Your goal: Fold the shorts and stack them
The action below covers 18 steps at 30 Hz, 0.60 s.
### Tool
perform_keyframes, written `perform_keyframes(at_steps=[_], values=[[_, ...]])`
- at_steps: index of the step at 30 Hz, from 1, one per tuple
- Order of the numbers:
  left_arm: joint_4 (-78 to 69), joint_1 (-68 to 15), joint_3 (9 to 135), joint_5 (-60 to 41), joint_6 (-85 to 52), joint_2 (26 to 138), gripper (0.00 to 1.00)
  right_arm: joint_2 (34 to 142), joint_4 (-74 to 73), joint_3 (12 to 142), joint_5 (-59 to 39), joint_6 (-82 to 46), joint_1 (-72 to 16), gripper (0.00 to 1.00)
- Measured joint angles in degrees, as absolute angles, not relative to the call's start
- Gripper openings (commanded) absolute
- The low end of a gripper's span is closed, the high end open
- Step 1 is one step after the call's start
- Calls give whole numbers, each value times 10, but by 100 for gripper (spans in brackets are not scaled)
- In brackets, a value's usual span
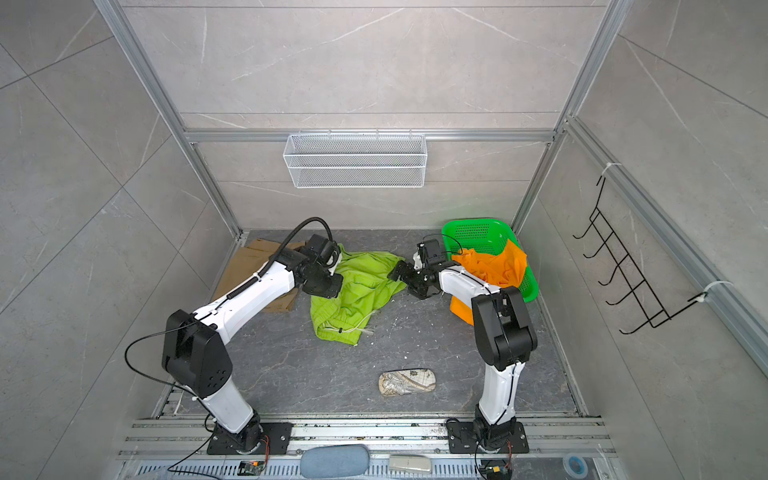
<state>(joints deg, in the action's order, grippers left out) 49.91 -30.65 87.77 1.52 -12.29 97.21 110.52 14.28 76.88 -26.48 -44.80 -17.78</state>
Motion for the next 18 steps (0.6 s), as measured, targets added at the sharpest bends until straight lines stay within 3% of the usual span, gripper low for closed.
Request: perform_keyframes(at_steps=[14, 18], values=[[533, -307, 905, 30, -107, 921, 0, 1172, -25, 813, -298, -635, -202, 90], [538, -307, 912, 36, -106, 903, 0, 1214, -64, 846, -299, -684, -208, 77]])
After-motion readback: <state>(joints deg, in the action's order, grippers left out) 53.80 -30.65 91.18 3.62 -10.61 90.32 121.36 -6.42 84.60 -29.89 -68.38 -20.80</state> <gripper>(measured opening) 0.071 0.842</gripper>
